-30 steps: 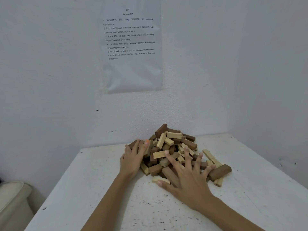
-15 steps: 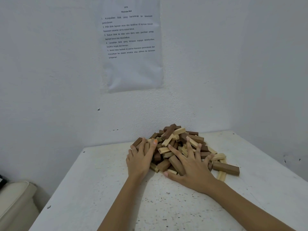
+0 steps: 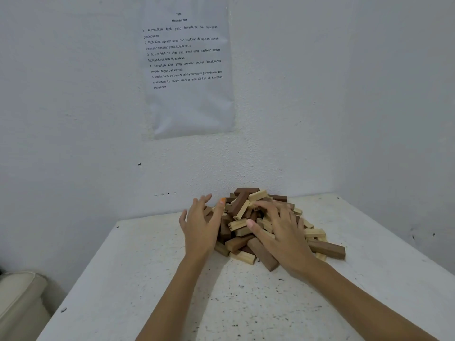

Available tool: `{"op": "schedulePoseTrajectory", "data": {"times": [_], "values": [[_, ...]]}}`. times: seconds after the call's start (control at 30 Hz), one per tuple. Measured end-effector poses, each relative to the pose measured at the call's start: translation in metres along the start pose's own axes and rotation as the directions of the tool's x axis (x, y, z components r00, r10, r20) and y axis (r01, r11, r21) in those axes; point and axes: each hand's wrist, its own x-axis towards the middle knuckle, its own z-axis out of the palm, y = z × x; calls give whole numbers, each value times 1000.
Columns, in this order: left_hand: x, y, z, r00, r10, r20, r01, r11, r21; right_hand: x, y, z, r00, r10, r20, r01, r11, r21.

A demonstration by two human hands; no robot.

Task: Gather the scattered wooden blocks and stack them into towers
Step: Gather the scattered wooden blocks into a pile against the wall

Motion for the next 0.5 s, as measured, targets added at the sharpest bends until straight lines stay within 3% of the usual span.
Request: {"op": "schedulePoseTrajectory", "data": {"times": [0.1,0.27,0.5], "values": [[-2,6,3,998,37,49,-32,995,-100,5,7,-2,998,40,-46,-40,999,-9],[-2,14,11,986,150,68,-147,988,-37,20,15,-9,980,58,-189,-61,998,-12],[14,24,22,974,186,132,-190,982,16,36,22,-2,983,13,-184,-27,997,-70]]}}
